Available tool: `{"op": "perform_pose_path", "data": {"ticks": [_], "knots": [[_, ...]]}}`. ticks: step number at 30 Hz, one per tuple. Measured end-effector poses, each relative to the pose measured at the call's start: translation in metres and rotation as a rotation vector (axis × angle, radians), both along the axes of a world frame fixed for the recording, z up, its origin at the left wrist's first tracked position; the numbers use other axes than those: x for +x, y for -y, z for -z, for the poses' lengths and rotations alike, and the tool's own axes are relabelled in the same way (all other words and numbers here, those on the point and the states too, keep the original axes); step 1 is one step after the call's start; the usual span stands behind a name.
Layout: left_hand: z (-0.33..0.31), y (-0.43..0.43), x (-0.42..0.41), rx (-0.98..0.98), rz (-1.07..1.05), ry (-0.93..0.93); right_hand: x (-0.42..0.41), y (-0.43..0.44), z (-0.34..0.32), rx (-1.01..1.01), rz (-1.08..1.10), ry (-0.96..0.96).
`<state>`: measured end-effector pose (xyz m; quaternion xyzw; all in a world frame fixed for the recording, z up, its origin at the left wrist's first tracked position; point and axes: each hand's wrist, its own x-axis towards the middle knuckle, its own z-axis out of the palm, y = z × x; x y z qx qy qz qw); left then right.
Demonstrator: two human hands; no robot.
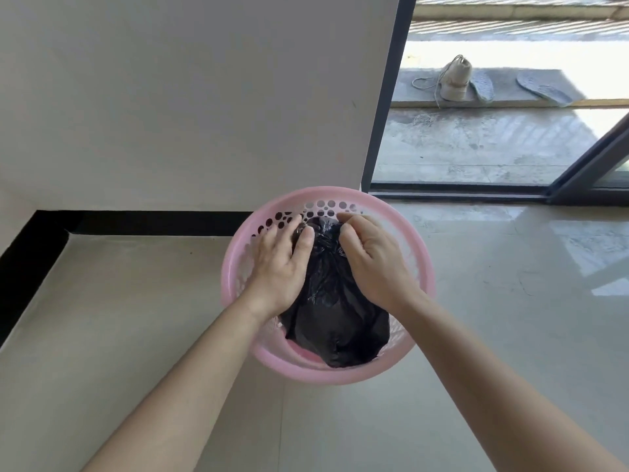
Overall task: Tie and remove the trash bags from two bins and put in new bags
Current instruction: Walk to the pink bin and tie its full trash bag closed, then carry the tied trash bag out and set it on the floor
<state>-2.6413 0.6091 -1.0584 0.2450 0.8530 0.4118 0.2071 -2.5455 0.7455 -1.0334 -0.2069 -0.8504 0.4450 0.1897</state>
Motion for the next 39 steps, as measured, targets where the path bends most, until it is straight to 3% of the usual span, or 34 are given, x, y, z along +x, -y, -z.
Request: {"op": "perform_pose_path", "data": {"ticks": [4, 7, 11, 17, 23, 26, 31, 35, 39], "knots": [[-0.019, 0.005, 0.017, -0.011, 0.066, 0.077, 0.004, 0.010, -0.010, -0.016, 0.003, -0.002], [-0.064, 0.007, 0.023, -0.079, -0.003, -0.168, 0.010, 0.015, -0.043, 0.041, 0.002, 0.008], [-0.163, 0.005, 0.019, -0.030, 0.008, -0.299, 0.012, 0.010, -0.135, 0.137, 0.012, 0.059], [-0.372, -0.005, 0.013, 0.005, 0.084, -0.396, 0.019, -0.018, -0.350, 0.218, -0.117, 0.153], [-0.642, -0.029, 0.014, 0.061, 0.127, -0.507, 0.049, -0.039, -0.628, 0.422, -0.192, 0.206], [-0.751, -0.034, 0.022, 0.106, 0.189, -0.627, 0.070, -0.044, -0.734, 0.600, -0.184, 0.201], [-0.846, -0.037, 0.053, 0.241, 0.306, -0.762, 0.126, -0.037, -0.826, 0.942, -0.011, 0.221], [-0.861, -0.042, 0.122, 0.377, 0.473, -0.694, 0.211, 0.003, -0.847, 0.960, 0.301, 0.268], [-0.873, -0.047, 0.211, 0.397, 0.806, -0.679, 0.321, 0.048, -0.850, 0.993, 0.634, 0.434]]}}
